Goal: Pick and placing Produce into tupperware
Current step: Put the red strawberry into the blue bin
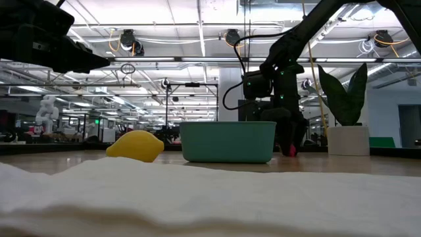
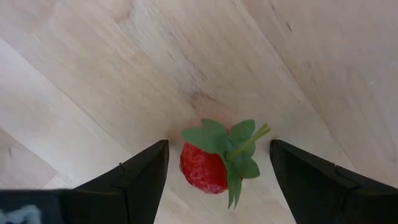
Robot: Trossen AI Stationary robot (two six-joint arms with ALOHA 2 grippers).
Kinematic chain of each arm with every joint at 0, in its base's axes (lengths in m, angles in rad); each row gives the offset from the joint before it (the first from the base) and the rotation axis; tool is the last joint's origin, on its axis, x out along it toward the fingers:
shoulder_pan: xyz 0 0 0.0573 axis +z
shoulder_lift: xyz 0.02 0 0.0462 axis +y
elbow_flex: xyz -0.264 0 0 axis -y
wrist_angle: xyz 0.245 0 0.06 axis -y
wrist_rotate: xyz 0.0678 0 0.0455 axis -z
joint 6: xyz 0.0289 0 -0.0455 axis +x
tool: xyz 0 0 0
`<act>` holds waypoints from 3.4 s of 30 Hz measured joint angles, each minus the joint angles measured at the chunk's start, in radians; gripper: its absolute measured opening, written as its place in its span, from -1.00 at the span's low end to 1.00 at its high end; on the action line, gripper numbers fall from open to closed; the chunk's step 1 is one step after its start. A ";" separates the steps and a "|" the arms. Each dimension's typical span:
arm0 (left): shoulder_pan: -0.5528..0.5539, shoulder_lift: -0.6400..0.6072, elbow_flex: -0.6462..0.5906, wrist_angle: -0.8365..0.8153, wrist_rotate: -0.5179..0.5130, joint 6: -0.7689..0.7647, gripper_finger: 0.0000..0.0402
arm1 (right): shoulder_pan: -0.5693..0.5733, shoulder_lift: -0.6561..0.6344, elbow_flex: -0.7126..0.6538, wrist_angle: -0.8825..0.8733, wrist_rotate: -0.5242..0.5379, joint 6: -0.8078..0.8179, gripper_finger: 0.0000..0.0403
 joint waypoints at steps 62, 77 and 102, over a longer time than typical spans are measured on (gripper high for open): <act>0.000 0.000 0.000 0.000 0.000 -0.001 -0.95 | 0.072 -0.030 0.266 -0.207 -0.056 -0.112 -0.24; 0.000 0.000 0.000 0.000 0.000 -0.003 -0.95 | 0.092 -0.102 0.314 -0.273 -0.056 -0.142 -0.24; 0.000 0.000 0.000 0.022 0.000 -0.016 -0.95 | 0.185 -0.250 0.316 -0.248 -0.081 -0.132 -0.24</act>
